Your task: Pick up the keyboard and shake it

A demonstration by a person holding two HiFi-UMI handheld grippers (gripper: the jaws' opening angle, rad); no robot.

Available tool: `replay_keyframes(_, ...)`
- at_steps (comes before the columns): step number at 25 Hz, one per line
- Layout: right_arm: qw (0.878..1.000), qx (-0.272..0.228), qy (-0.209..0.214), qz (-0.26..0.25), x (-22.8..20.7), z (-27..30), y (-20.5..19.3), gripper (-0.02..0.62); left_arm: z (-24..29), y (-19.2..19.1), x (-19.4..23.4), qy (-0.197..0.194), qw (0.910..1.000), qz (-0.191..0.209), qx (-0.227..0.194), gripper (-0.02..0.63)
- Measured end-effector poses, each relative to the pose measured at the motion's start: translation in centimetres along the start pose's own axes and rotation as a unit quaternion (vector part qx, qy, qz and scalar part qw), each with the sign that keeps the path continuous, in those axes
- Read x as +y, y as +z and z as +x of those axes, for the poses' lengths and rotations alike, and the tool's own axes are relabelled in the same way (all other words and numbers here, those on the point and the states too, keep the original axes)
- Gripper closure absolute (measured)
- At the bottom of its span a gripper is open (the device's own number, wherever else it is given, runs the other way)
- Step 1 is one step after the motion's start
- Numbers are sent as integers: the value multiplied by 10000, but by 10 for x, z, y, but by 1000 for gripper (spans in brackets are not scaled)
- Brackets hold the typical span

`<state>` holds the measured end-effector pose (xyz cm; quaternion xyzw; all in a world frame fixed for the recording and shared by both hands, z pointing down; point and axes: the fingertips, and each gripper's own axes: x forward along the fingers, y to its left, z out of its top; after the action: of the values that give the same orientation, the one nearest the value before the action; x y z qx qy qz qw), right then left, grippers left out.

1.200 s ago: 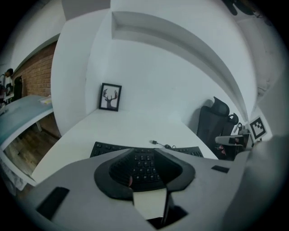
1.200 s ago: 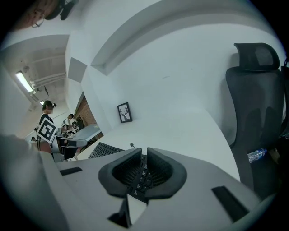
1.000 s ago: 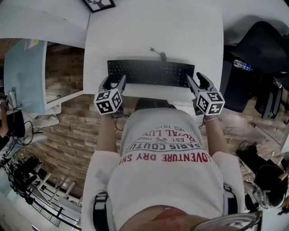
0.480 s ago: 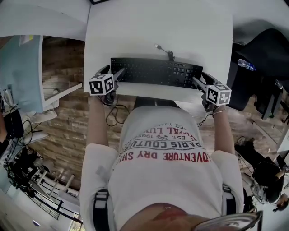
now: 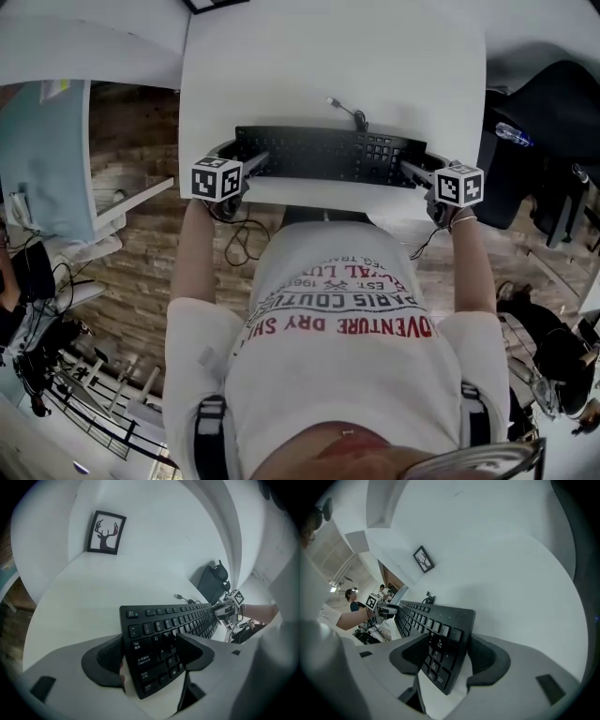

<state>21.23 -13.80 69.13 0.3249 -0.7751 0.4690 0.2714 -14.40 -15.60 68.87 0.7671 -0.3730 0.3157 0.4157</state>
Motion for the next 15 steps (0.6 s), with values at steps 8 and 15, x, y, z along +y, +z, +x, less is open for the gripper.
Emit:
replay_keyframes(8,9998,-66,-174,-8,3,11,7,328,-1,2,11,73,9996,-45,-273,253)
replay_keyframes(15,9977,-274,-523,-338,15,-1,12,328,-16,13,5,298,9958,422,-752,253)
